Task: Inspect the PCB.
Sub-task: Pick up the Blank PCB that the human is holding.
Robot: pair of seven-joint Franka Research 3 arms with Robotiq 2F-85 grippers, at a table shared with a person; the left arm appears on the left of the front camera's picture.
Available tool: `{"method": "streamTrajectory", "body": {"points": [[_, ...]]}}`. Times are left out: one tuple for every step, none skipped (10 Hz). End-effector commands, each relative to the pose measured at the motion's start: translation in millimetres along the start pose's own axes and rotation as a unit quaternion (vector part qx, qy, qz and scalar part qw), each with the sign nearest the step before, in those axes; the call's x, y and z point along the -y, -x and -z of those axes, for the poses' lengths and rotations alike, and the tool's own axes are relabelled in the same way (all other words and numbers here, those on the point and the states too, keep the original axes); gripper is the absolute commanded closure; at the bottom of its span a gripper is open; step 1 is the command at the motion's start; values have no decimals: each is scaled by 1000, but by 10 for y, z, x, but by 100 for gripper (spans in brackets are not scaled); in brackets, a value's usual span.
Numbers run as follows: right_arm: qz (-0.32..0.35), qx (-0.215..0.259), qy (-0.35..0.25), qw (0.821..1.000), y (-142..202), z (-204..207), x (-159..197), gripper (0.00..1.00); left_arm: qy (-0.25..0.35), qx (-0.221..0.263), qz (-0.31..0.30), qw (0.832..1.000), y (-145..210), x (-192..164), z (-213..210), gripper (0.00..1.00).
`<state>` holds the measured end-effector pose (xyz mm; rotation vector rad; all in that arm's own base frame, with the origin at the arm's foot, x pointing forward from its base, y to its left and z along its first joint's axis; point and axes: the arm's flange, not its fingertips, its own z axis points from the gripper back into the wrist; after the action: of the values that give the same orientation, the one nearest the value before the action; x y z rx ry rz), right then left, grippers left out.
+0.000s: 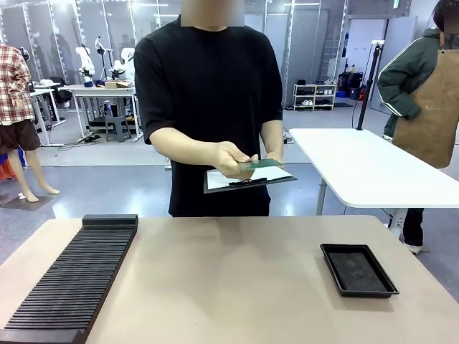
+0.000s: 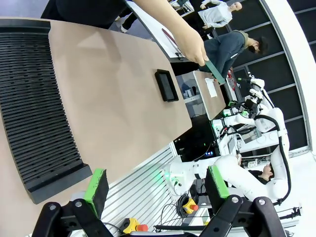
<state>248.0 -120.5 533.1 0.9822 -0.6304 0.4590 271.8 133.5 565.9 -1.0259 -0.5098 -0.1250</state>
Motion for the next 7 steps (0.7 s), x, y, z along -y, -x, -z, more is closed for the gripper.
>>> {"method": "streamTrajectory", "body": {"points": [[-9, 5, -3, 1000, -2, 3, -1, 0, -5, -3, 0, 1000, -1, 24, -19, 0], [-9, 5, -3, 1000, -2, 3, -1, 0, -5, -3, 0, 1000, -1, 24, -19, 0], [0, 0, 0, 1000, 0, 0, 0, 0, -5, -3, 0, 1000, -1, 24, -19, 0], [10, -8, -35, 999, -59, 102, 21, 0, -5, -3, 0, 1000, -1, 24, -19, 0], [60, -7, -50, 997, -134, 228, 87, 0, -5, -3, 0, 1000, -1, 24, -19, 0], [82, -10, -81, 993, -209, 352, 100, 0, -5, -3, 0, 1000, -1, 24, -19, 0], [110, 5, -106, 988, -295, 507, 106, 0, -5, -3, 0, 1000, -1, 24, -19, 0]]}}
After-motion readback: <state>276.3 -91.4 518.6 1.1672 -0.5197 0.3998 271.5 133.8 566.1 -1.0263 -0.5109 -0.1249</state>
